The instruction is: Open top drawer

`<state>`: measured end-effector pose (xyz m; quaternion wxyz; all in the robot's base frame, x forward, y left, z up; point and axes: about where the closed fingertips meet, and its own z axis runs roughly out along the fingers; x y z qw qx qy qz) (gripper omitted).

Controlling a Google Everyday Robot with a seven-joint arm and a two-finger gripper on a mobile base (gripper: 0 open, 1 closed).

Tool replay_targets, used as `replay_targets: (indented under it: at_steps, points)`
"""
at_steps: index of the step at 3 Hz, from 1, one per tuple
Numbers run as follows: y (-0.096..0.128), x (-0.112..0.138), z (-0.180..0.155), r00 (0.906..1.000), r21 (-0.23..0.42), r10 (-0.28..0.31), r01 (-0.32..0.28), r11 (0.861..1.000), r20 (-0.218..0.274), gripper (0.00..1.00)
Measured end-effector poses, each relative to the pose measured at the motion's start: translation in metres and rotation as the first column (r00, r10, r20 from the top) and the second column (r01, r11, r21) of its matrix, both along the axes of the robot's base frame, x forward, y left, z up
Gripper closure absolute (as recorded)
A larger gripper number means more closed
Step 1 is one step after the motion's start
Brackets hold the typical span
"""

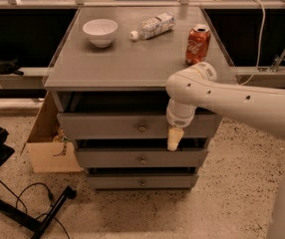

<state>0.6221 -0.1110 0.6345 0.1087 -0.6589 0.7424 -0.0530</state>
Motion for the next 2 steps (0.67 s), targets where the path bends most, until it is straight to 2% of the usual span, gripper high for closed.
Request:
replay_targets:
  at_steps: [1,2]
  points:
    - [-0.0089,-0.0023,-0.0129,0.9989,0.015,-0.027,0.028,1.000,-0.038,0.49]
    - [-0.0076,-0.0019,-0.0061,0.9989,0.015,-0.027,0.028,1.000,-0.038,0.80]
